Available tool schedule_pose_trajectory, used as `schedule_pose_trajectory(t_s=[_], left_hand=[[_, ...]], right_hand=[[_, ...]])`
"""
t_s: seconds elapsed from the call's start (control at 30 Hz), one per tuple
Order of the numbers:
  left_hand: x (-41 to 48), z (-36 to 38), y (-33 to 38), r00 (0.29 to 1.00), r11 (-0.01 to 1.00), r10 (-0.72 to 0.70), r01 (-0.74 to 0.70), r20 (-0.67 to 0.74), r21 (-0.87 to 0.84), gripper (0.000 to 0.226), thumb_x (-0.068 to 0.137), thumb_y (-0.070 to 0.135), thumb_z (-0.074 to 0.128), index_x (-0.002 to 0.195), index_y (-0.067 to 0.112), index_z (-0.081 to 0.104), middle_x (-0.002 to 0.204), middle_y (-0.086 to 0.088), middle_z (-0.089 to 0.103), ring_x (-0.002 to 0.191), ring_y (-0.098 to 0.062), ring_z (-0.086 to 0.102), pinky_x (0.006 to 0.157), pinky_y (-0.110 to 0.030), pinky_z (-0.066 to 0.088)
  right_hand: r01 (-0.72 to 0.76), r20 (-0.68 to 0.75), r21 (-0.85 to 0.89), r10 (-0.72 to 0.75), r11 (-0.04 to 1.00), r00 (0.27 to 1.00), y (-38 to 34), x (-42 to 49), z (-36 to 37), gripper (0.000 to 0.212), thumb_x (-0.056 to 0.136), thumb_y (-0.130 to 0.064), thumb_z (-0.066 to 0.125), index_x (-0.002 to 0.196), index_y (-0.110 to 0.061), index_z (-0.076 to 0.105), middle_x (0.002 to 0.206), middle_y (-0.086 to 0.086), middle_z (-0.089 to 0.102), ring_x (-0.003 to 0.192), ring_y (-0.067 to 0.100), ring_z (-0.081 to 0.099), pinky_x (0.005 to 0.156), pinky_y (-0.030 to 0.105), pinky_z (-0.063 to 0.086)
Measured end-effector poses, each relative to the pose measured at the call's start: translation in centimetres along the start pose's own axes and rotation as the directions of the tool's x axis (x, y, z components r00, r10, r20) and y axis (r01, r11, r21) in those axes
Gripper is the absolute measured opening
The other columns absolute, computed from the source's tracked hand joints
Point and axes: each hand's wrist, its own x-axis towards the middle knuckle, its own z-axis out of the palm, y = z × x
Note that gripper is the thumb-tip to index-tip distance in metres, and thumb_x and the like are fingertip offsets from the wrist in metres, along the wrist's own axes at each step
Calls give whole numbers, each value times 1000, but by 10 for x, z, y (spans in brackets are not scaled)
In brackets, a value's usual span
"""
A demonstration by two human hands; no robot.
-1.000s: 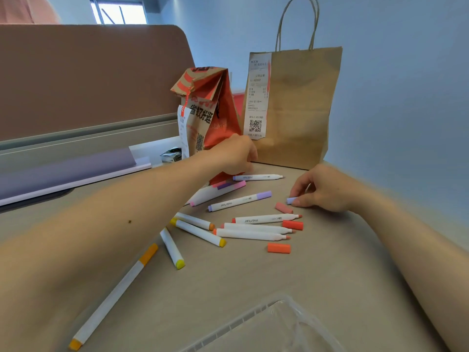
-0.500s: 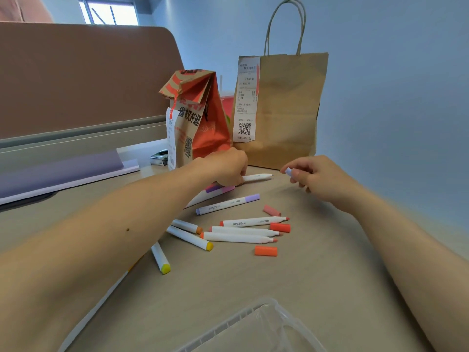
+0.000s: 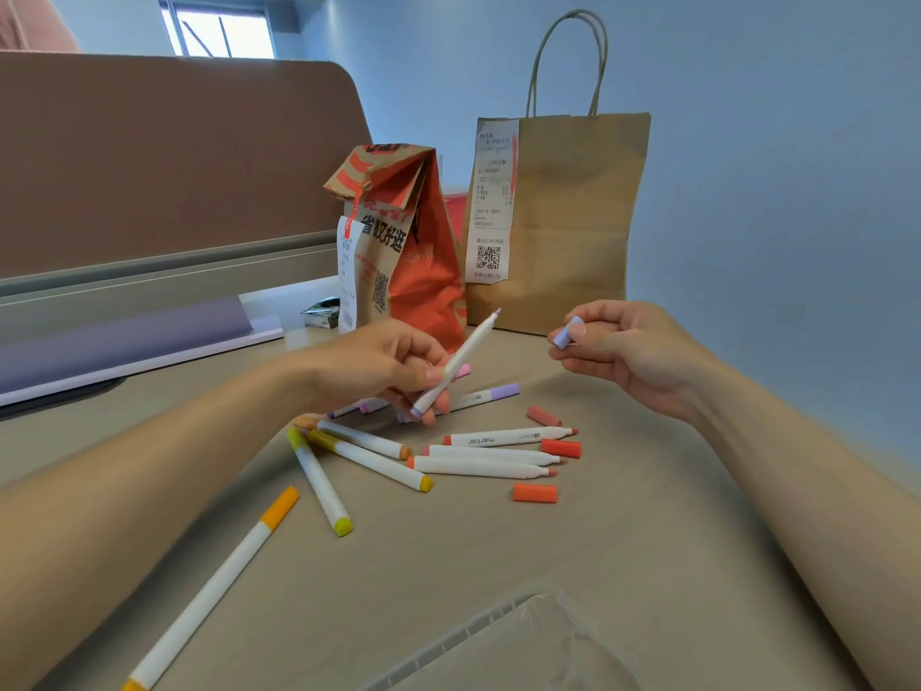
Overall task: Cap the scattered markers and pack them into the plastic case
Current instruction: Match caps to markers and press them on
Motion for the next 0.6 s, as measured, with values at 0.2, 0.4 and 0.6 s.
schedule_pose_trajectory(t_s=[0.2, 0.4, 0.6], left_hand=[[-16, 4, -11, 1000, 996, 2, -3, -14, -90, 17, 97, 5, 54, 109, -4, 62, 91, -17, 73, 81, -29, 70, 77, -39, 57], [-20, 8, -17, 996, 994, 23, -32, -89, -102, 18, 91, 3, 61, 109, -1, 64, 86, -30, 67, 73, -27, 69, 72, -34, 58], [-23, 6, -14, 997, 993, -24, 16, -73, -117, 22, 92, 3, 61, 113, 4, 65, 92, -24, 72, 76, -29, 71, 70, -31, 60]], right_hand=[[-30, 62, -66, 34, 997, 997, -1, -3, 11, 5, 92, -6, 62, 95, -9, 65, 86, 12, 73, 83, 25, 73, 72, 30, 60], [-34, 43, -303, 49, 952, 998, -4, -5, 2, 11, 89, -13, 70, 100, -10, 72, 76, 3, 68, 69, 16, 65, 65, 28, 51], [-51, 102, -251, 79, 967, 992, -8, -10, 5, 20, 85, 2, 69, 104, -6, 70, 81, 10, 71, 68, 18, 67, 63, 25, 56]])
